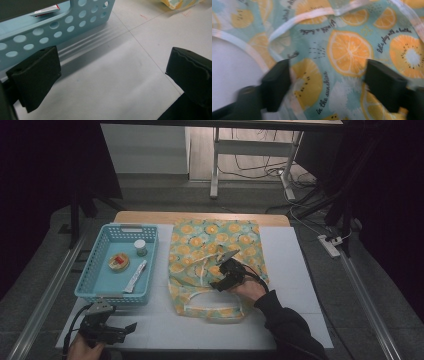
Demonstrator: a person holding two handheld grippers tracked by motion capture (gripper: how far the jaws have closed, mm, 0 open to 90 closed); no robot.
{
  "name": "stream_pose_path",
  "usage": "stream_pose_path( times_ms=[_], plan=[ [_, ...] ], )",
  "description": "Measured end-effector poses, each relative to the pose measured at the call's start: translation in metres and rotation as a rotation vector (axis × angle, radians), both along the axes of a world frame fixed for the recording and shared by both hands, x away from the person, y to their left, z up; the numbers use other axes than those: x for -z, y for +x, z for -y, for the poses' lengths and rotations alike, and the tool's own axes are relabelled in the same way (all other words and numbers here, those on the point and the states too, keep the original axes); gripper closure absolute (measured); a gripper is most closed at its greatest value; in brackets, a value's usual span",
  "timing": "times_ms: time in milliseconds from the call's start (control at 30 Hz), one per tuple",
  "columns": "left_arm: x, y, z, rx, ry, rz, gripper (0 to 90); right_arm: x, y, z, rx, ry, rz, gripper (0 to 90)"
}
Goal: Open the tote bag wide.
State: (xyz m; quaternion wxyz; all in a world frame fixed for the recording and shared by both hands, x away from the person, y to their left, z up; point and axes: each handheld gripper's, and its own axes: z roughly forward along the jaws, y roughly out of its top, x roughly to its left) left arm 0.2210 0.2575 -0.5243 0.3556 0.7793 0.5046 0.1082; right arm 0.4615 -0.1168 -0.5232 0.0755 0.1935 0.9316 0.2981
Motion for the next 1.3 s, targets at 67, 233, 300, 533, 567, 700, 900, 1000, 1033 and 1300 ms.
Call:
stream_pose_path(
  times_ms=[67,233,300,533,567,700,900,1000,1033,1300],
  plan=[
    [0.000,0.000,0.000,-0.001,0.000,0.000,0.0,-0.001,-0.001,0.000,-0.007,0.006,0.002,36.4],
    [0.000,0.000,0.000,-0.001,0.001,-0.001,0.0,-0.004,-0.005,0.001,-0.040,0.016,0.003,69.9],
    [0.000,0.000,0.000,-0.001,0.000,-0.001,0.0,-0.005,-0.006,-0.001,-0.058,0.004,0.003,83.2],
    [0.000,0.000,0.000,0.000,0.000,-0.001,0.0,-0.007,0.002,0.002,-0.037,0.021,-0.065,90.0],
    [0.000,0.000,0.000,0.000,0.000,-0.001,0.0,-0.008,0.003,0.003,-0.041,0.026,-0.065,90.0],
    [0.000,0.000,0.000,0.000,0.000,-0.001,0.0,-0.017,0.003,0.004,-0.050,0.034,-0.061,90.0],
    [0.000,0.000,0.000,0.000,-0.001,-0.002,0.0,-0.035,0.003,0.005,-0.050,0.098,-0.042,90.0],
    [0.000,0.000,0.000,0.000,-0.001,-0.003,0.0,-0.046,0.003,0.004,-0.044,0.137,-0.042,90.0],
    [0.000,0.000,0.000,0.000,0.000,-0.003,0.0,-0.049,0.003,0.003,-0.044,0.145,-0.039,90.0],
    [0.000,0.000,-0.001,-0.001,-0.004,-0.005,0.0,-0.071,0.002,-0.004,-0.042,0.186,-0.006,90.0]
  ],
)
